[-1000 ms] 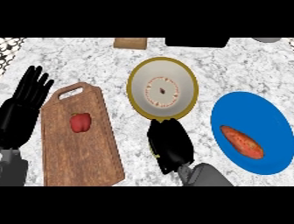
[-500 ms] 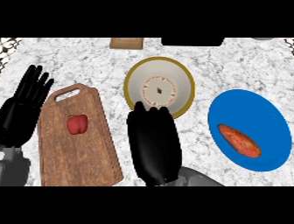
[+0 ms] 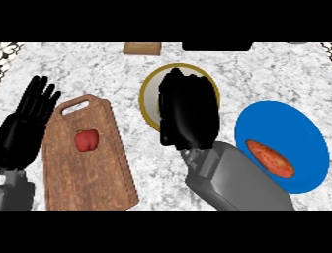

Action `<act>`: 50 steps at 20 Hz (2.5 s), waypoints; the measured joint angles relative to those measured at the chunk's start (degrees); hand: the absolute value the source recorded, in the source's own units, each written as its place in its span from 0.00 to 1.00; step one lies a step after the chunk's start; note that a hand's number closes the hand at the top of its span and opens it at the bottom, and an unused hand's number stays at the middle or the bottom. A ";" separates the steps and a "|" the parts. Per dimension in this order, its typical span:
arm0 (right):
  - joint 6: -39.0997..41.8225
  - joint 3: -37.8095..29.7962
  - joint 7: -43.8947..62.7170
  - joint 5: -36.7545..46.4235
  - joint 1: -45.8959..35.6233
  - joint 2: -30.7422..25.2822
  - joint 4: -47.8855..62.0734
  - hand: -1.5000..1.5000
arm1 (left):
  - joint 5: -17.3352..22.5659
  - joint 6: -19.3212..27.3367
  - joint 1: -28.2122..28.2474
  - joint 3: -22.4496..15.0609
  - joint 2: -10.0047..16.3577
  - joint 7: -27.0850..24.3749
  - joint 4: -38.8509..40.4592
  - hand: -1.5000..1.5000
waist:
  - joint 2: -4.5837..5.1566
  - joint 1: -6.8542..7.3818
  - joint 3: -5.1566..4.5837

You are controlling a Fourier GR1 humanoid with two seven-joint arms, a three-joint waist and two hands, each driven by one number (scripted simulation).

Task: Pick the lemon from the plate and place it in the bowl

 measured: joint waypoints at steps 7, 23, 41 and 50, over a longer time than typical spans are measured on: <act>-10.27 -10.77 -10.78 -1.74 -3.76 -0.75 13.59 1.00 | 0.40 -1.00 -0.94 0.92 0.46 -0.36 1.43 0.50 | 0.20 0.10 0.03; -23.31 -27.55 -29.13 -6.85 -18.06 -1.28 58.95 0.00 | -0.51 -1.24 -2.92 -0.75 -0.68 0.12 1.37 0.50 | 1.21 2.62 0.04; -29.16 -50.78 -58.96 -30.41 -20.02 -2.96 65.16 0.00 | -0.55 -0.94 -3.19 -0.29 -0.77 0.38 1.47 0.50 | 1.23 2.26 0.15; -25.03 -57.13 -65.92 -37.39 -15.23 -11.78 66.25 0.00 | 0.02 -1.25 -1.81 0.97 -0.53 0.17 1.67 0.50 | 0.43 0.54 0.07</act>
